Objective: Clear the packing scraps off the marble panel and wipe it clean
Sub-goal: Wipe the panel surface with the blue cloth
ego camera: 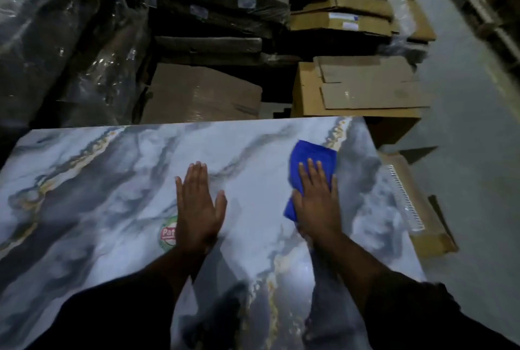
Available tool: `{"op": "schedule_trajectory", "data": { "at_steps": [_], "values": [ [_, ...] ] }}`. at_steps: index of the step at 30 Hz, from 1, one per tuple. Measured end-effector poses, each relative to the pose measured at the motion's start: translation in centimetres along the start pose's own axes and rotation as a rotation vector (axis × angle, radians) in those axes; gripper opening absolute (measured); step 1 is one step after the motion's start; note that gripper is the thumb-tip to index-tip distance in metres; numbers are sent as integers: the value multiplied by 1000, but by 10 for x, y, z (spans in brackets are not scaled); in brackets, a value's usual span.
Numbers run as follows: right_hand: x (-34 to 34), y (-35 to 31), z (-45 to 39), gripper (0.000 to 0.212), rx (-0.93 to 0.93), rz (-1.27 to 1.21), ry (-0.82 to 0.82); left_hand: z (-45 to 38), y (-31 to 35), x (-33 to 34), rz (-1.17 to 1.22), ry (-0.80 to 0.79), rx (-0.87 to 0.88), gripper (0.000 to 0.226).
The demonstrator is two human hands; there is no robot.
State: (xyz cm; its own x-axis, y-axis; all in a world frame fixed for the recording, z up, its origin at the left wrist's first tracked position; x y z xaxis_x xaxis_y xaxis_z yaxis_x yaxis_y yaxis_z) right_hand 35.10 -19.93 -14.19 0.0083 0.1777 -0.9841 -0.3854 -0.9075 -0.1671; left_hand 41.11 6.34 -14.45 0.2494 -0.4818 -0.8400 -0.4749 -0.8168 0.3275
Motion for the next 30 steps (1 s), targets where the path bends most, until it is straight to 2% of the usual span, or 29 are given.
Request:
{"op": "schedule_trajectory", "data": {
  "at_steps": [4,8,14,17,20,22,24,25,27,29,30],
  "values": [
    [-8,77,80,70,248,-11,45,1,3,5,-108,-107,53,61],
    [-7,119,167,69,365,-7,84,18,34,7,-72,-210,171,59],
    [-7,131,266,67,503,-59,137,118,146,2,76,-312,439,58],
    [-4,130,301,68,527,-65,90,184,195,-11,136,-468,430,60],
    [-4,131,324,55,523,-102,24,235,232,-28,173,-581,420,62],
    [-12,129,339,52,502,-181,-16,258,249,-38,239,-642,361,59],
    [-33,126,356,54,547,-234,-35,269,265,-48,358,-669,213,59],
    [-44,125,365,58,617,-311,-87,270,274,-57,466,-686,98,60],
    [-62,126,379,50,835,-544,-158,263,296,-83,652,-816,-123,51],
    [-82,126,392,45,1001,-800,-133,256,321,-106,904,-984,-372,44],
    [-91,126,398,43,1026,-919,-93,257,333,-115,1052,-1075,-539,47]
  ]
}}
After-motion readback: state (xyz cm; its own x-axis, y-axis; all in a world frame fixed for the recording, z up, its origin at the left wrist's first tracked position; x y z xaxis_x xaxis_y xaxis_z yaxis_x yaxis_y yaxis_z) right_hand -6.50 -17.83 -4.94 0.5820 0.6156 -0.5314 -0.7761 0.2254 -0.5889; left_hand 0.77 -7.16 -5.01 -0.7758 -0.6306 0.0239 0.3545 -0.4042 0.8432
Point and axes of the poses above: each hand's wrist, its own z-axis away from the middle knuckle, its own x-axis out of the palm, y = z × x, the point moved 2 cm from there along -z, towards the middle knuckle, and after that the axes turned 6 degrees about x, right-handed, at the moved point
